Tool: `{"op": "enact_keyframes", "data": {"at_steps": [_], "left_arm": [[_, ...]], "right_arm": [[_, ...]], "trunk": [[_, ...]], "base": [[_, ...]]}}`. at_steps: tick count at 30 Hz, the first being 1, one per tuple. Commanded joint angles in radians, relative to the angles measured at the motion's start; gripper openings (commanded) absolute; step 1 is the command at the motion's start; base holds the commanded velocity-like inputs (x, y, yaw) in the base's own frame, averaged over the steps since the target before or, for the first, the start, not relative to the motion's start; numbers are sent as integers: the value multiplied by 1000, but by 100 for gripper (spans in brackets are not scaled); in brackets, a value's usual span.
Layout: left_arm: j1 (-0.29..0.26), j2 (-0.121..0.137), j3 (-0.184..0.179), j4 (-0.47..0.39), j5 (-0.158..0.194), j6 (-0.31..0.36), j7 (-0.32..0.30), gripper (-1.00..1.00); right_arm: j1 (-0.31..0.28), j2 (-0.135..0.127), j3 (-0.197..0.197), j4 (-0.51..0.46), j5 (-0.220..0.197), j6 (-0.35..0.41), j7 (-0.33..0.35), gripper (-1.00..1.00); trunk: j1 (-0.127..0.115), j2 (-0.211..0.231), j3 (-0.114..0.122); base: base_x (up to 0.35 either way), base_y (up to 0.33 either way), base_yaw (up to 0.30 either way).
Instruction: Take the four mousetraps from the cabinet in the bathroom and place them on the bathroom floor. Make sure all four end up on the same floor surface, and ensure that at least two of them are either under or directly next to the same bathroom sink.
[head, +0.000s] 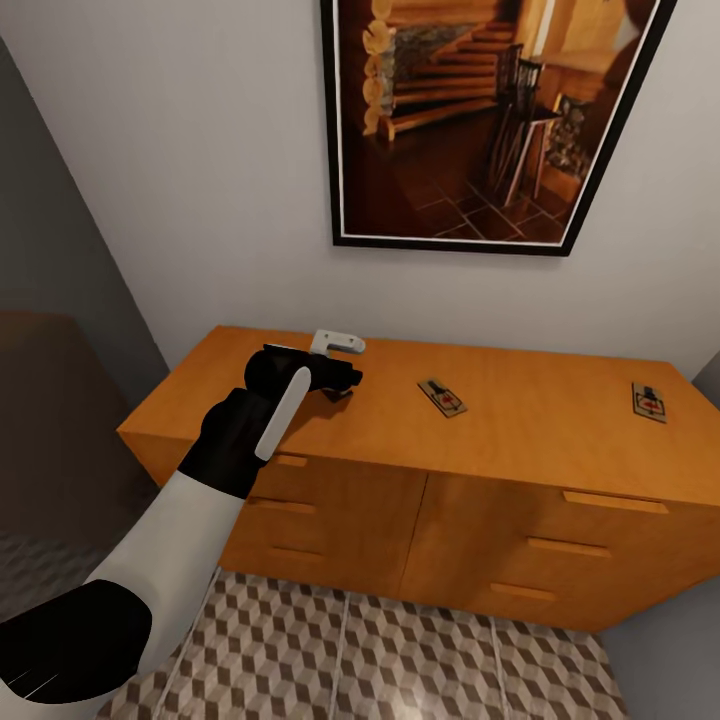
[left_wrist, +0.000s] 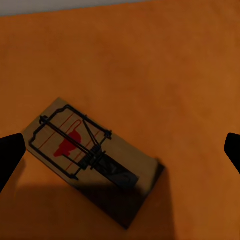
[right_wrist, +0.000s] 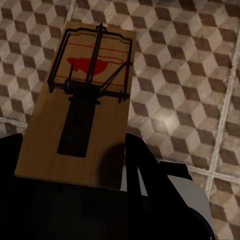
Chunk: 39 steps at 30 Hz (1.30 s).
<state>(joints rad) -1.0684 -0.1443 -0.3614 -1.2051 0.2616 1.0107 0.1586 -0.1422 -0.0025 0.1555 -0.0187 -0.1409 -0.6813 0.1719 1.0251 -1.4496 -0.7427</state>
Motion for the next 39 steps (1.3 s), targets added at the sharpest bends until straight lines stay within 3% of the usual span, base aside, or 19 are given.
{"op": "enact_keyframes", "data": {"at_steps": [1,39], "left_arm": [[-1,0,-1,-1,10,3,10,100],[-1,0,-2,1,11,3,10,100]], "right_arm": [[0,0,7,1,-15,-2,11,-100],[0,0,7,1,-14,0,11,-100]], "trunk": [[0,0,-2],[0,0,-29]], "base": [[0,0,0],[0,0,0]]}}
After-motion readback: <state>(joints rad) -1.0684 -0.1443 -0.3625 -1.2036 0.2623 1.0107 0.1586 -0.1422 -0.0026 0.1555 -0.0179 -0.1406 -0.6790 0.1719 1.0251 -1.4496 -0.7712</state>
